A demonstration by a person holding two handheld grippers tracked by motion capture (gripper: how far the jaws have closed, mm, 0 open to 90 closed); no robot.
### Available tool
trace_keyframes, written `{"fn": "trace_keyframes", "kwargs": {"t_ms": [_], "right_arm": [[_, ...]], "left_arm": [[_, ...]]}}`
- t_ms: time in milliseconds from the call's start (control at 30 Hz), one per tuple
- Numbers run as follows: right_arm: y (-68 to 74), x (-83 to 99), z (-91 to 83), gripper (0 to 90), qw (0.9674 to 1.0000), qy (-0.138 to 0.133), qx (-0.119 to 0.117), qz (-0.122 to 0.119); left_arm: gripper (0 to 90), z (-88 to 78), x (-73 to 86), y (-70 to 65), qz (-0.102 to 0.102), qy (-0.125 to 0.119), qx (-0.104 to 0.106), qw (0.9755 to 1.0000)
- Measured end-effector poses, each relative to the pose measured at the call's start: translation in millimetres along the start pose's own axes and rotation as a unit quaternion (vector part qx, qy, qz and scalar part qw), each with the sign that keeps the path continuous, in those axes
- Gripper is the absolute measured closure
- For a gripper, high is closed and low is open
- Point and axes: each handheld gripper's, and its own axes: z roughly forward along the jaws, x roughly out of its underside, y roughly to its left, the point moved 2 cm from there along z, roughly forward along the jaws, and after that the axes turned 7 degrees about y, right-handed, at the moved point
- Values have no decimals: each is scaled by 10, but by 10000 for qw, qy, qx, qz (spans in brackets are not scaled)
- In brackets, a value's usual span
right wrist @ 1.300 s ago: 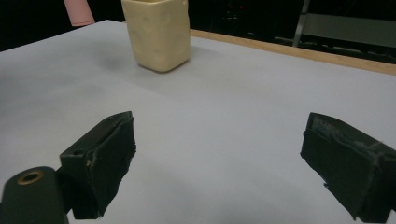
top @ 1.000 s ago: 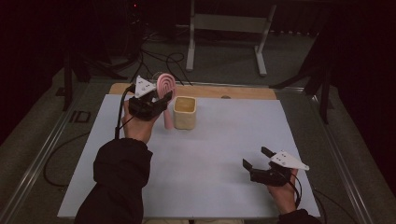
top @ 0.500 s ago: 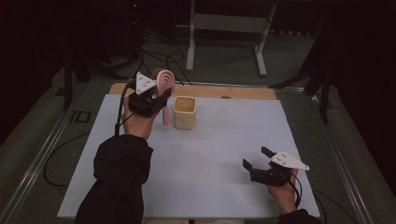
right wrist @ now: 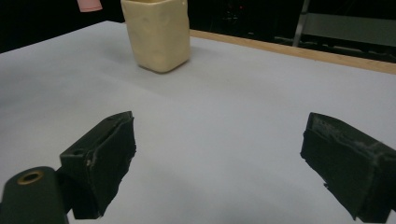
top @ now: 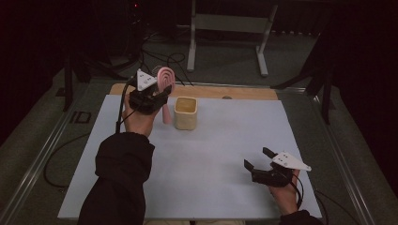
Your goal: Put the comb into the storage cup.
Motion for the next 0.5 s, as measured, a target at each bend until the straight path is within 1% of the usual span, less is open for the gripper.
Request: {"fn": "trace_keyframes", "kwargs": {"t_ms": [200, 500], "right_arm": [[-6, -1, -4, 97, 10000, -12, 2, 4], [-15, 1, -8, 97, 10000, -23, 5, 35]], "left_arm": [[643, 23, -35, 16, -66, -27, -11, 10000], [643, 53, -75, 42, -96, -28, -83, 9999]]}}
